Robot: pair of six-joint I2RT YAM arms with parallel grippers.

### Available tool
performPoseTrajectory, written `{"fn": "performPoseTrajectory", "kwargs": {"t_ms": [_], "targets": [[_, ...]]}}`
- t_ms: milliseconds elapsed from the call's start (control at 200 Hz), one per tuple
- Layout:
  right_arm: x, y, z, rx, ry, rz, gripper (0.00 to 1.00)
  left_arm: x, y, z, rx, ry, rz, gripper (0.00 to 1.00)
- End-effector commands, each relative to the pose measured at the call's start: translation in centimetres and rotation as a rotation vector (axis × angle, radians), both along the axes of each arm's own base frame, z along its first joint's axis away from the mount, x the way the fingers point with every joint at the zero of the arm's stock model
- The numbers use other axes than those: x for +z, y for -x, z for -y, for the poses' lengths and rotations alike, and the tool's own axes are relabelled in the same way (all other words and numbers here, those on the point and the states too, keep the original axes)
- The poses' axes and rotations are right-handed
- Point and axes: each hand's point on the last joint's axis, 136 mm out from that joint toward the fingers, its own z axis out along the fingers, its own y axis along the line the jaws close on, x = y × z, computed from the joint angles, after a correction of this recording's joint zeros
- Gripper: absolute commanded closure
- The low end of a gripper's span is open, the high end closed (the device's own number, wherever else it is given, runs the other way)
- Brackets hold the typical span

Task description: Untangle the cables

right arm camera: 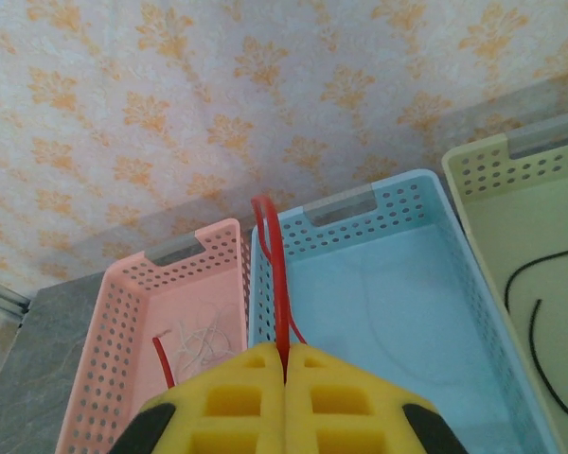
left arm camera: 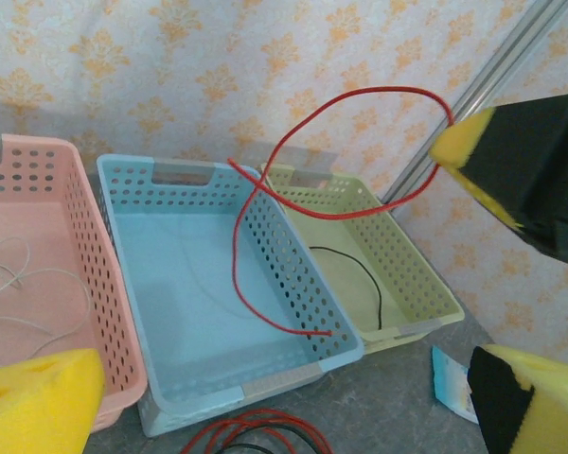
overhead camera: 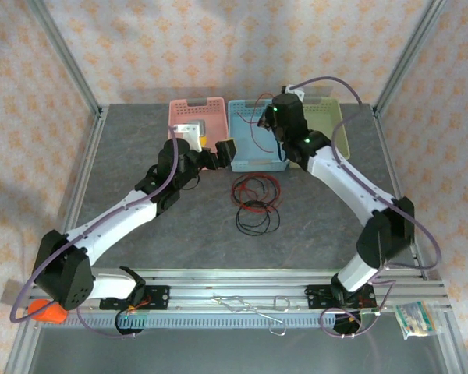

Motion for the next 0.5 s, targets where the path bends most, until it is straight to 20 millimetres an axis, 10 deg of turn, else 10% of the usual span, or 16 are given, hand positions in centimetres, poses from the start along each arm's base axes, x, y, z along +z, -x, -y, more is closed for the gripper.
{"fn": "performPoseTrajectory", "kwargs": {"t_ms": [0,496], "targets": [[0.4,-2.2,-1.1,0.027,-0.035,0.008,1.0,0.7,-1.3,0.0,-0.021,-0.001,0.015,0.01],[-13.3,-8.7,0.6,-0.103,0.072,-0.261,1.0,-6.2,-4.5,2.7,-0.103,-0.097,-0.114,0.01]]}}
